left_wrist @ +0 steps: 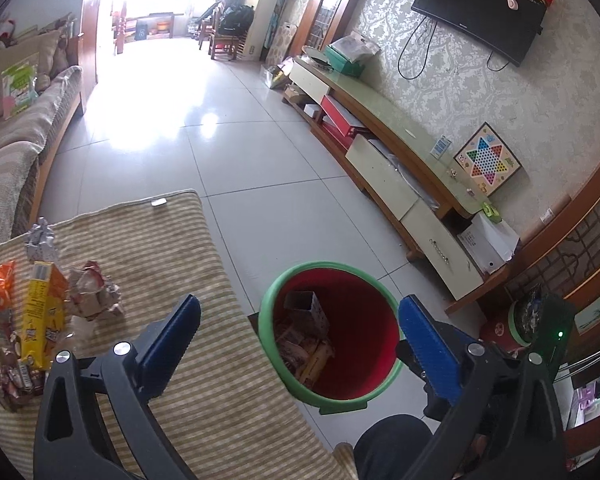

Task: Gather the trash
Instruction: 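Withdraw both tools from the bin back over the table, then grasp a crumpled paper wad with the right tool while the left tool grasps another wad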

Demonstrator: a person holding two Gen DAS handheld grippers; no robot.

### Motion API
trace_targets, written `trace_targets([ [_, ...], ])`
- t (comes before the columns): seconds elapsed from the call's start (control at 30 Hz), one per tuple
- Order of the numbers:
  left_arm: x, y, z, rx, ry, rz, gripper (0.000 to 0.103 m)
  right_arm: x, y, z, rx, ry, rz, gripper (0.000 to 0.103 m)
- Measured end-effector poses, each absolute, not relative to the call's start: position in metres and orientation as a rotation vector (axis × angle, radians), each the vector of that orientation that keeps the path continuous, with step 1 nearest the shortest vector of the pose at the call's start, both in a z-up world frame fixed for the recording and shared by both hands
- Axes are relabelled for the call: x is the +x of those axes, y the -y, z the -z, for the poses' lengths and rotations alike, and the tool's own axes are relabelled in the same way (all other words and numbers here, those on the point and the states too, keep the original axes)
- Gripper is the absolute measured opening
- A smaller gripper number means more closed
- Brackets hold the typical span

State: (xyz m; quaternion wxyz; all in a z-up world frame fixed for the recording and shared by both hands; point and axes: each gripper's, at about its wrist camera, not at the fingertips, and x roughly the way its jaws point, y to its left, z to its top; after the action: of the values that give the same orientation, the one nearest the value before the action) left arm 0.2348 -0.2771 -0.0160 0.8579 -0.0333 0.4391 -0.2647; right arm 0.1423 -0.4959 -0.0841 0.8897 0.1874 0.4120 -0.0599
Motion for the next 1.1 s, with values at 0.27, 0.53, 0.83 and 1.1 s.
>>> trace_targets([
  [0.27, 0.199, 0.182, 0.003, -0.081, -0.867, 0.444, 0.095, 0.143, 0.435, 0.066, 0.324, -0.843, 0.043, 0.099],
  [0.53, 0.161, 0.092, 0.010, -0.123, -0.847, 0.326, 0.095, 0.147, 0.362, 0.052, 0.219, -0.857, -0.062, 0.099],
  [0.83, 0.138, 0.016, 0.030, -0.193, -0.876, 0.235, 0.095, 0.145, 0.296, 0.039, 0.143, -0.842, -0.142, 0.099],
  [1.1, 0.134, -0.027, 0.043, -0.206, -0.895, 0.170, 0.095, 0.142, 0.251, 0.050, 0.111, -0.884, -0.204, 0.099],
])
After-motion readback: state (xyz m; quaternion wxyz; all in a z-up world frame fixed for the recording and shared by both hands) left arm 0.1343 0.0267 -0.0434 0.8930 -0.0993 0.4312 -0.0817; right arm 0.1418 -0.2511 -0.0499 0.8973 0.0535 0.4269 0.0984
